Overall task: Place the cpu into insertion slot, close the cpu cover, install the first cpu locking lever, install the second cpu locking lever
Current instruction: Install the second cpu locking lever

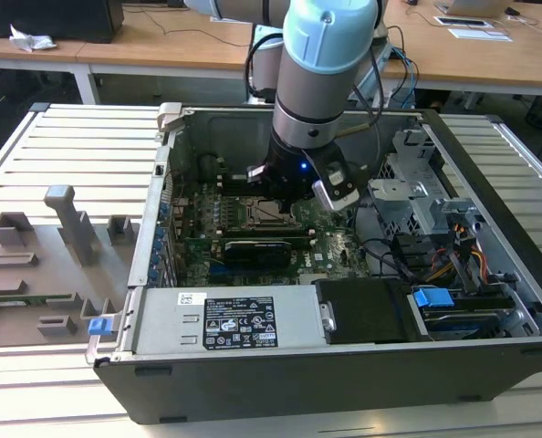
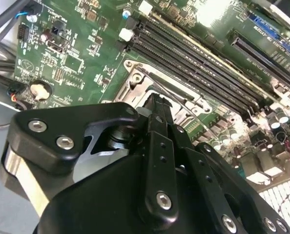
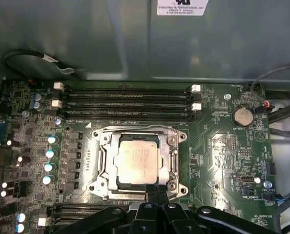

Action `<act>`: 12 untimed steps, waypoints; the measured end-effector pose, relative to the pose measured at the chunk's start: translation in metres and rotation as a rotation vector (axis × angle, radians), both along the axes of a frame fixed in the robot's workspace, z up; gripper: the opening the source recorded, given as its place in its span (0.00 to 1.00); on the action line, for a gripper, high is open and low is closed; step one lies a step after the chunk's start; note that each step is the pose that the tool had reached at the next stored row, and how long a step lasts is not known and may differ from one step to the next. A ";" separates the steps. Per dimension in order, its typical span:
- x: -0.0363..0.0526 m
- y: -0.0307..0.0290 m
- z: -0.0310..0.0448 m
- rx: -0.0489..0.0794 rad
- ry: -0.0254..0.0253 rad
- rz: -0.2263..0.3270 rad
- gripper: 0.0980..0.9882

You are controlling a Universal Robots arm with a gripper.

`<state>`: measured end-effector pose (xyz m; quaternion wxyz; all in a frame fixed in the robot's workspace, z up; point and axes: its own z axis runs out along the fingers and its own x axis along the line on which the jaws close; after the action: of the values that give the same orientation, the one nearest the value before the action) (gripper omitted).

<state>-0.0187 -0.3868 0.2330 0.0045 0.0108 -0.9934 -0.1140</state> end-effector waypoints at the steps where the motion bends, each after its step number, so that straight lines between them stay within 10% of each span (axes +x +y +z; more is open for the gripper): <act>1: -0.0002 -0.0010 -0.0001 0.000 0.0000 0.000 0.01; 12: -0.0199 -0.0124 -0.0080 0.000 0.0000 0.000 0.01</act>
<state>-0.0385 -0.3992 0.2250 0.0045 0.0109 -0.9934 -0.1142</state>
